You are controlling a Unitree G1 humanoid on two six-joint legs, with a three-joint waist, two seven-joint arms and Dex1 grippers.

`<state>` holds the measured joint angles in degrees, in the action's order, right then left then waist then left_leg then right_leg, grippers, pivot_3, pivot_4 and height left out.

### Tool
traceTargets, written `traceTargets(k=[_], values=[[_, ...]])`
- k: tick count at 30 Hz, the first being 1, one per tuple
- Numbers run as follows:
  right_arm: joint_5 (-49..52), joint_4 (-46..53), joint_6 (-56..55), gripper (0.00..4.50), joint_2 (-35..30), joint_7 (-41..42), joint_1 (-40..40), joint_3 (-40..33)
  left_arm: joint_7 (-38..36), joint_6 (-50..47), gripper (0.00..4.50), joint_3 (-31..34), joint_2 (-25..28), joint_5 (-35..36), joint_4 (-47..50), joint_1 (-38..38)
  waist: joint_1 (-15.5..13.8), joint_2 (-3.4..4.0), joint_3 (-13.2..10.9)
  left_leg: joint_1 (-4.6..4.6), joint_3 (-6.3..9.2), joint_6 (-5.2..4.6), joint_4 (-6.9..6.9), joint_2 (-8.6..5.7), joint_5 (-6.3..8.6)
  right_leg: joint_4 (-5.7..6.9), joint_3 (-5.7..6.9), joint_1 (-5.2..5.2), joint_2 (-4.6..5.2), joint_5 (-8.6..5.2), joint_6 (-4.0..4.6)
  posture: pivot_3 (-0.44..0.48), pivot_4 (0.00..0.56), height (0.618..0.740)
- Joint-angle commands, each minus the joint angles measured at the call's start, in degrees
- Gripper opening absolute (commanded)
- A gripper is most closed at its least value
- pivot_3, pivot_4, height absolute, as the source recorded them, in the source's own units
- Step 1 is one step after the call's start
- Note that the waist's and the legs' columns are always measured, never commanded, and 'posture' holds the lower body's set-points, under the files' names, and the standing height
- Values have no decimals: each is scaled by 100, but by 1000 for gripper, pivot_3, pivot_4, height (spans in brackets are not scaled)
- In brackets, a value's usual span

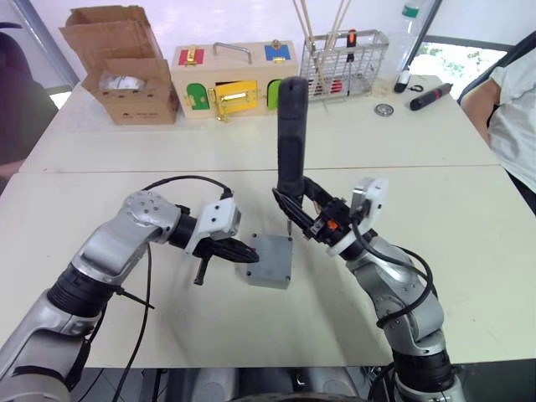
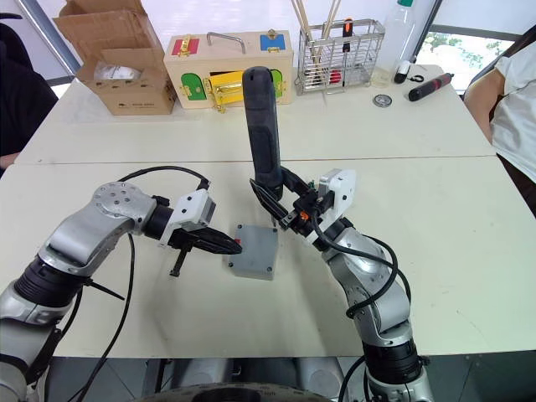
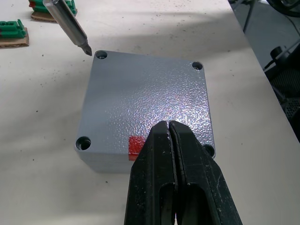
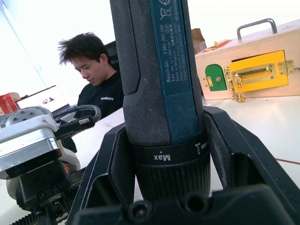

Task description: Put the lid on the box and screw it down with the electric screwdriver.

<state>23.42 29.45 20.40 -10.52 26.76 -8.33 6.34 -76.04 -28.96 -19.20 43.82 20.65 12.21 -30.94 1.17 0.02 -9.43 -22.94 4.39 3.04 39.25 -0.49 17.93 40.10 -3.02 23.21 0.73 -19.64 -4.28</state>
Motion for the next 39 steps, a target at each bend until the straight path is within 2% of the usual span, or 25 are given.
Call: traceTargets(k=[1, 22, 39], values=[[165, 416, -90, 1922, 39, -82, -56, -72, 30, -42, 0, -6, 46, -136, -50, 20, 0, 0, 0, 0, 0, -2, 0, 0, 1, 0, 0, 0, 0, 0, 0, 0, 150, 740], [345, 797, 166, 1922, -5, -333, 99, 24, -16, -26, 0, -88, -5, -179, -113, -39, -3, 0, 0, 3, 0, -8, 0, 0, 5, 1, 0, -3, 0, 0, 0, 0, 150, 740], [-16, 288, -374, 1922, -23, -127, 300, 139, -30, -54, 0, -41, 49, -165, -115, -20, -1, 0, 1, 6, 0, -12, 0, 0, 7, 1, 0, -6, 0, 0, 0, 0, 150, 740]])
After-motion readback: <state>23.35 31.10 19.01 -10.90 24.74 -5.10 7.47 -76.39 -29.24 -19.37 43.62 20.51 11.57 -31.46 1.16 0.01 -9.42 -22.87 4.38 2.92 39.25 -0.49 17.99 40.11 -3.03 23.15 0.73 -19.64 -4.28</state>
